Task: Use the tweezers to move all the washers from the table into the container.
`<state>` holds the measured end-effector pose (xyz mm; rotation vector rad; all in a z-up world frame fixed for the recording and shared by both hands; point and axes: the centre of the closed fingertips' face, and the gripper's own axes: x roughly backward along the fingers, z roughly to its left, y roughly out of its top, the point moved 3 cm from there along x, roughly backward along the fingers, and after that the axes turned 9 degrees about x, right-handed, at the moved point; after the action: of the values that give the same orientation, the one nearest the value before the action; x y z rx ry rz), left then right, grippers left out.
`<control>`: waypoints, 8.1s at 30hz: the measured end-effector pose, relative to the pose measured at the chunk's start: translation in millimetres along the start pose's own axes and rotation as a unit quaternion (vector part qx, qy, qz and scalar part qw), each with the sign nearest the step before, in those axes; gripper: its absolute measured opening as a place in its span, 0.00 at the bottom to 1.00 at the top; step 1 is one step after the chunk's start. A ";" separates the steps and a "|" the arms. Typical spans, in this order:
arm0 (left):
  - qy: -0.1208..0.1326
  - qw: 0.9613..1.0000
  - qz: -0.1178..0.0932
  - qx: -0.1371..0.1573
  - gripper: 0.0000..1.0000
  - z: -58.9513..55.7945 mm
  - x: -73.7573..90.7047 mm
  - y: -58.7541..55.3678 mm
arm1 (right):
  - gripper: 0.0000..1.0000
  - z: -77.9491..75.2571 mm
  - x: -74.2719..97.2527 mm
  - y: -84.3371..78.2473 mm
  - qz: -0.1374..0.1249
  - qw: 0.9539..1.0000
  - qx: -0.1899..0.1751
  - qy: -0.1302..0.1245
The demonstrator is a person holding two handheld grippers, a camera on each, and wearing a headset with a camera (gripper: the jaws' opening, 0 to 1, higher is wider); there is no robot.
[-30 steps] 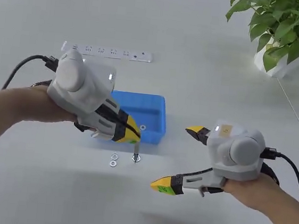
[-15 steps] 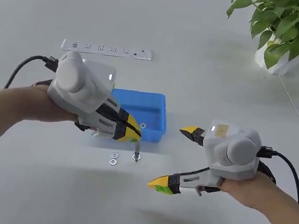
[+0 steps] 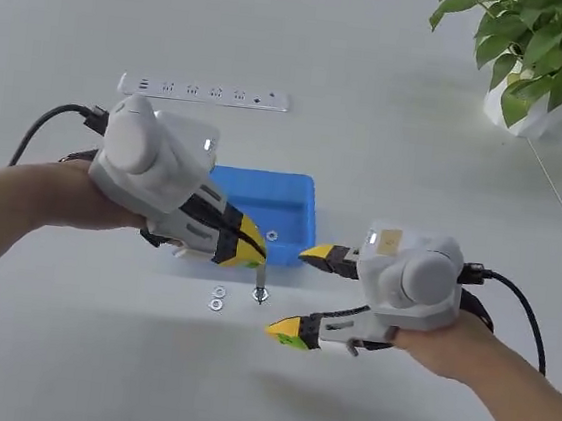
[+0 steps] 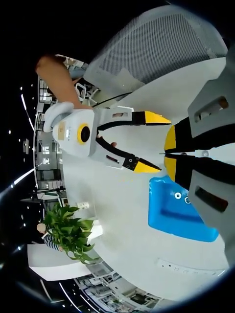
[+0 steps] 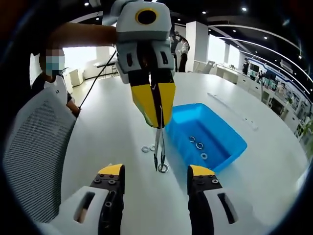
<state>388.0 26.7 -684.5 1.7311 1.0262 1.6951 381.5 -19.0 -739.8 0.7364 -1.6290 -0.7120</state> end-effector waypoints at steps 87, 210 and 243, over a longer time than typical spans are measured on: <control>0.096 0.985 -0.095 0.104 0.73 -10.2 48.9 2.2 | 0.08 -8.0 6.3 32.1 0.025 0.999 0.027 0.028; 0.099 0.991 -0.061 0.060 0.41 86.1 28.6 17.7 | 0.09 -105.0 -49.6 5.1 0.046 0.994 0.067 0.068; 0.043 0.998 -0.036 0.015 0.06 96.5 -8.9 16.8 | 0.10 -106.9 -51.6 0.1 0.052 0.992 0.086 0.081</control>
<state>486.4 24.1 -685.7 1.6312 1.1432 1.7312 494.4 14.8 -753.5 0.8037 -1.5804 -0.4302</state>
